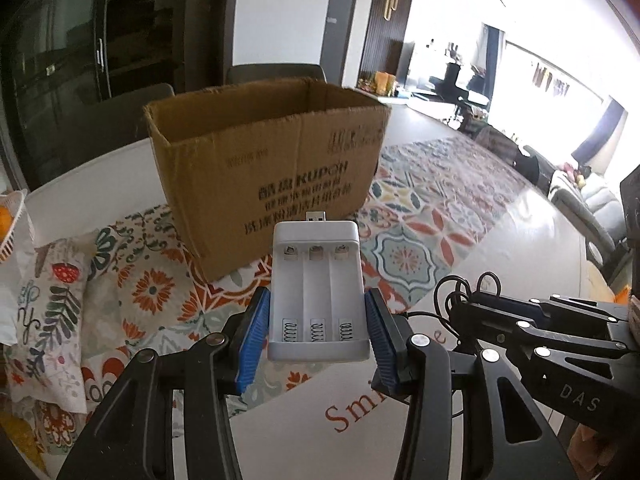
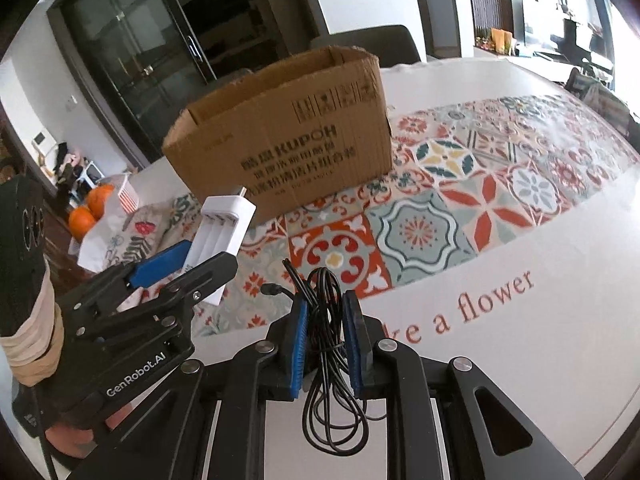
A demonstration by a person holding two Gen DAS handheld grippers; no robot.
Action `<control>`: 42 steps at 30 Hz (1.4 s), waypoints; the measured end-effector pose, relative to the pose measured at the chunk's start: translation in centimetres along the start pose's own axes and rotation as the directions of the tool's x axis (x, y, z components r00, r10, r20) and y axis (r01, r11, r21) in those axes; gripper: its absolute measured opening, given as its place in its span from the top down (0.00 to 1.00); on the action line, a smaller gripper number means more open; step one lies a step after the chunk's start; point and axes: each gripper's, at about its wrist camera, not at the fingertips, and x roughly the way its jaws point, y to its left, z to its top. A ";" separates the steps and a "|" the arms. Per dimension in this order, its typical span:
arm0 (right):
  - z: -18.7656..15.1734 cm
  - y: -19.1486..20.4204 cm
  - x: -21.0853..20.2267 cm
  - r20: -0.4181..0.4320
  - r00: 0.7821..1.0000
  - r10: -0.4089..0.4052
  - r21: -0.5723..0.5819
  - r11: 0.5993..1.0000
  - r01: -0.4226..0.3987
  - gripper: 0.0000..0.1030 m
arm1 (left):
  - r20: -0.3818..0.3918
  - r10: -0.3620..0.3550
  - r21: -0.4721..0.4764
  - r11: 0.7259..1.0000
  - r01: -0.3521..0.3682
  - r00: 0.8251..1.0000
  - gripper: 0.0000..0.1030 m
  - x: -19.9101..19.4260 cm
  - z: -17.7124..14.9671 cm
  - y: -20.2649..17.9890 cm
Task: Organize rigid objects
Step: 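Lift the battery charger with left tool while right tool carries the adapter over the box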
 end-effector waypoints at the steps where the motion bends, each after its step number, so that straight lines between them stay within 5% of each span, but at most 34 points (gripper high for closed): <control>1: 0.3 0.1 -0.2 0.007 1.000 0.003 -0.008 1.000 -0.003 0.82 | 0.009 0.007 -0.006 1.000 -0.006 1.000 0.54 -0.3 0.3 0.0; 24: 9.5 1.9 -4.1 0.178 0.976 0.126 -0.193 0.977 -0.091 0.82 | 0.182 0.145 -0.124 0.985 -0.123 0.973 0.55 -5.3 7.9 0.1; 42: 16.6 3.0 -5.3 0.284 0.934 0.216 -0.278 0.951 -0.135 0.82 | 0.212 0.217 -0.170 0.968 -0.183 0.953 0.54 -5.4 14.0 0.9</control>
